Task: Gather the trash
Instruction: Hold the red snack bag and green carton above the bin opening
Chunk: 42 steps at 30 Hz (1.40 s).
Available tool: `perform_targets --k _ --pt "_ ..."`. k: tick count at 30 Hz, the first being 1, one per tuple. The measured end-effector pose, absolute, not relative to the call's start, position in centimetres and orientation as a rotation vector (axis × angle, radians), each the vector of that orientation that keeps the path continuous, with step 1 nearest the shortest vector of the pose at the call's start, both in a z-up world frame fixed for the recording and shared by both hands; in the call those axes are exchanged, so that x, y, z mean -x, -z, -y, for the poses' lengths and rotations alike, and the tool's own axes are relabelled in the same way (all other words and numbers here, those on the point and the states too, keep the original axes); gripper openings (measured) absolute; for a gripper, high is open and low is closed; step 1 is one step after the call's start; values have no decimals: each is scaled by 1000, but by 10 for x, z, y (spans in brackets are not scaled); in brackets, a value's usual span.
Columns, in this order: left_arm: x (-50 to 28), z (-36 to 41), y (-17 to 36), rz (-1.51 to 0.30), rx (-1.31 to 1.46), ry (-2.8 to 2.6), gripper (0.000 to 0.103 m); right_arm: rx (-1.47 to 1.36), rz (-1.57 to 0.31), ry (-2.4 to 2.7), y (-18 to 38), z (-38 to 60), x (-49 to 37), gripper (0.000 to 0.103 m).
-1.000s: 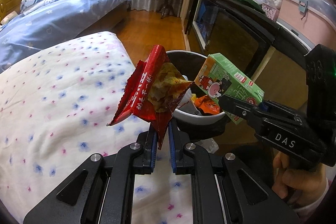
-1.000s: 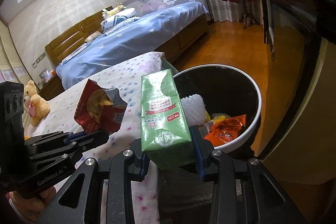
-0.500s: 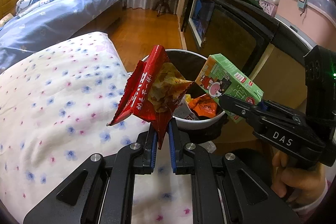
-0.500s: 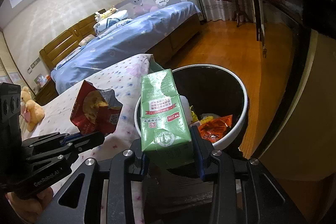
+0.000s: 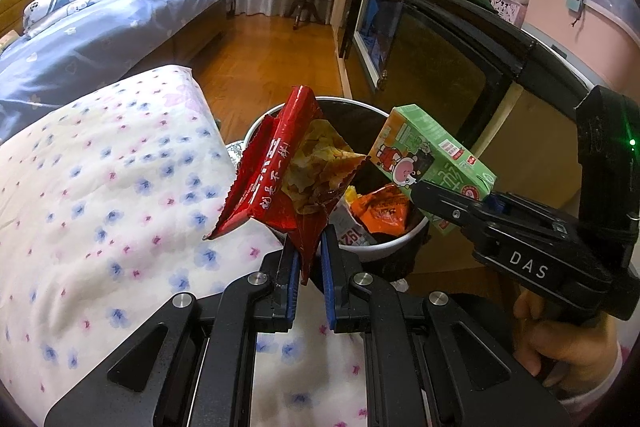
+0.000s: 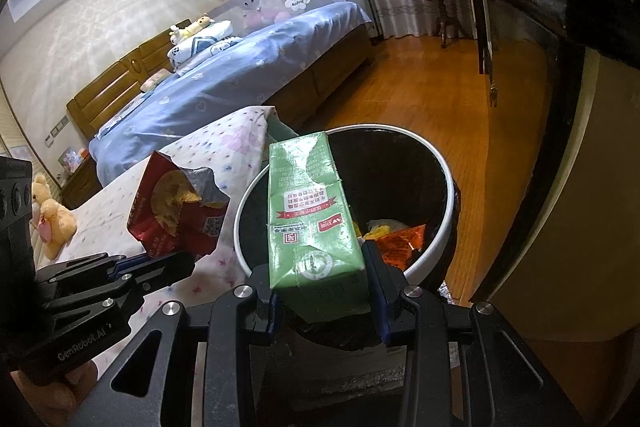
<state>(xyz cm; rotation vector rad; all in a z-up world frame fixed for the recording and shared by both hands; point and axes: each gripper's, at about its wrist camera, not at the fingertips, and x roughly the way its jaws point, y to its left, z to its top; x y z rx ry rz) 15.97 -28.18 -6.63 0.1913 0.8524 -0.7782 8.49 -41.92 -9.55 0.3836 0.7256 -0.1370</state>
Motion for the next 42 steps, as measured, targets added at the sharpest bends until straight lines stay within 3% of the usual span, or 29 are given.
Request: perform_targets --k 42 --pt "-177 308 67 -862 -226 775 9 -403 -748 176 103 438 -97 35"
